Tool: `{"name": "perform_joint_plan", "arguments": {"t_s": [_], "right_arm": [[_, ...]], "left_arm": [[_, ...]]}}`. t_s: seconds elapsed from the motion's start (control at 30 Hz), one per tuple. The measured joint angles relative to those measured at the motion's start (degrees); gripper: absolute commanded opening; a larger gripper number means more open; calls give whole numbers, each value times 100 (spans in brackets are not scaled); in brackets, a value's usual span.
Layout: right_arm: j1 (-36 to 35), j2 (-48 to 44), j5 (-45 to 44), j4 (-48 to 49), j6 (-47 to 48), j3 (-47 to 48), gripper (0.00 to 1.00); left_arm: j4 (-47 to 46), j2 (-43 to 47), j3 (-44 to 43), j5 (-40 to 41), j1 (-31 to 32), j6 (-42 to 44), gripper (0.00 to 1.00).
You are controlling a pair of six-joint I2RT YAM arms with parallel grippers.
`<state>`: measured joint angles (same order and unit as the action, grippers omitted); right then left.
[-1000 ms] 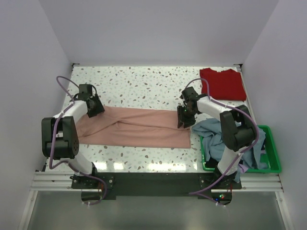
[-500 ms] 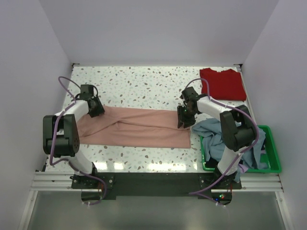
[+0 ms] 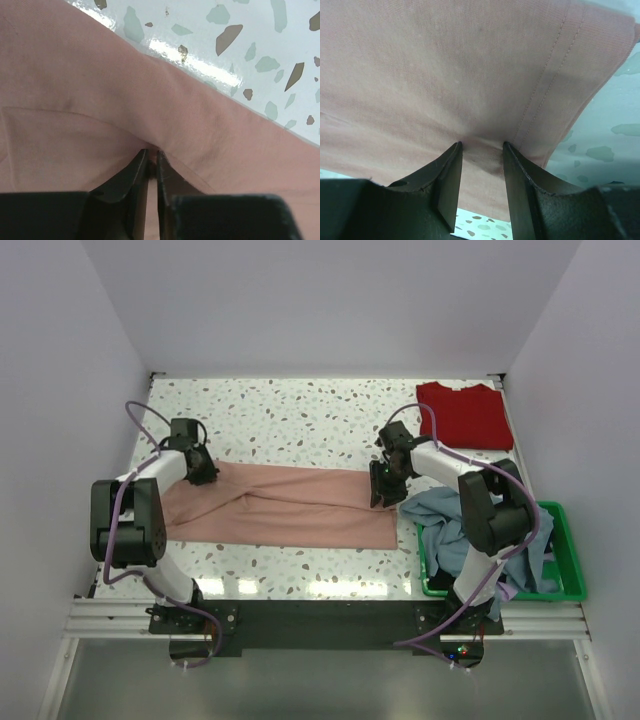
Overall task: Fold and stack the t-shirts
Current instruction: Fold the tshirt
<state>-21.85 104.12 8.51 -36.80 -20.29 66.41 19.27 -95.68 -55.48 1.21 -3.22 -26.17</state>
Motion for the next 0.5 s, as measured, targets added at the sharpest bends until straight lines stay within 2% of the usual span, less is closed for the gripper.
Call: {"name": "perform_joint_plan", "arguments": {"t_s": [0.03,0.07,0.3,0.5], "right_arm": [[0,0,2,0,0,0,42],[0,0,0,0,0,0,42],[0,15,2,-7,0,15,42],[0,52,2,-44,0,55,42]], "left_arm": [[0,0,0,-9,9,-4,9],[0,0,0,-17,20,-2,0],[9,79,57,-42,76,-31,0],[72,887,463,-48,177,-214,0]]}}
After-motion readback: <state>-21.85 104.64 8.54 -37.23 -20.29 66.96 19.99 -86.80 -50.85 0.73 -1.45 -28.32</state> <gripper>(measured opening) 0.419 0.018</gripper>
